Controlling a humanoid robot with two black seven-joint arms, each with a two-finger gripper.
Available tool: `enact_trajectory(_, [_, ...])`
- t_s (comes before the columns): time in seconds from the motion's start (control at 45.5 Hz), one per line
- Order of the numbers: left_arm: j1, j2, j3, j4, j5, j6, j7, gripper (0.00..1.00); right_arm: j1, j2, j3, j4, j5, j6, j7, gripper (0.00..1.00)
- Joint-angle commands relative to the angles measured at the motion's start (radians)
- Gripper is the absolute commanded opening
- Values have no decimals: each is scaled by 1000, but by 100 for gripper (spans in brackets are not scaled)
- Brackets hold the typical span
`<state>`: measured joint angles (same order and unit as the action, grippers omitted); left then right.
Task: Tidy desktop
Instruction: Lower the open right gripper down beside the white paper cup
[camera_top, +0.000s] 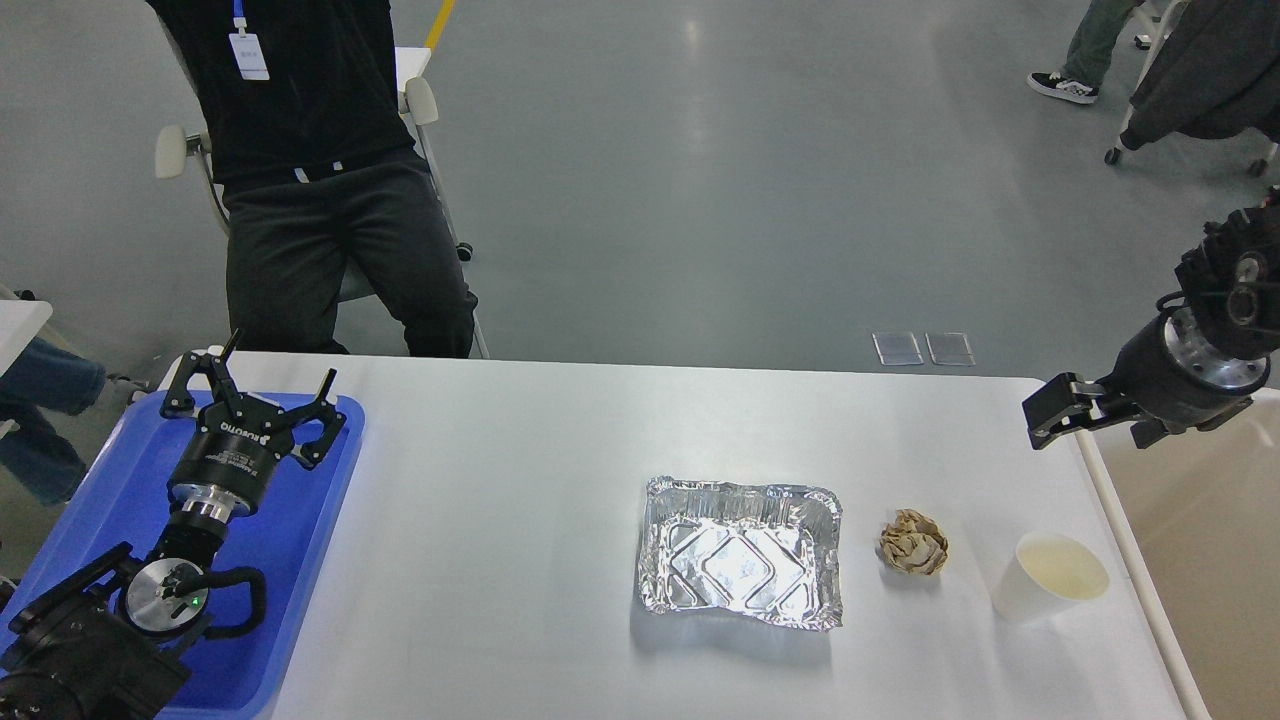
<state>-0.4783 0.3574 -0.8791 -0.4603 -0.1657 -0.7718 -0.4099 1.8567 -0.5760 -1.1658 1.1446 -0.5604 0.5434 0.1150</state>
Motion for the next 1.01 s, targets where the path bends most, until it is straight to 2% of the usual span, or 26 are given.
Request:
enact_trajectory(0.0, [0, 0, 0, 0, 0, -1, -1, 99, -65, -22, 38, -32, -1, -14, -23, 100])
enact_trajectory(0.176, [1, 0, 0, -1, 0, 0, -1, 99, -63, -36, 23, -39, 13, -10, -20, 100])
enact_trajectory(0.329, [1, 0, 0, 0, 0, 0, -1, 99, -99, -33, 6, -45, 146, -33, -20, 99])
enact_trajectory(0.505, [1, 0, 0, 0, 0, 0, -1, 99, -131, -24, 11, -46, 136, -151, -23, 99])
enact_trajectory(0.703, [1, 0, 0, 0, 0, 0, -1, 99, -201, -31, 12, -48, 60, -183, -25, 99])
enact_trajectory(0.879, [1, 0, 0, 0, 0, 0, -1, 99, -261, -53, 12, -65, 5, -284, -25, 99])
enact_trajectory(0.988, [1, 0, 0, 0, 0, 0, -1, 99, -283, -94, 12, -52, 4, -296, -20, 99])
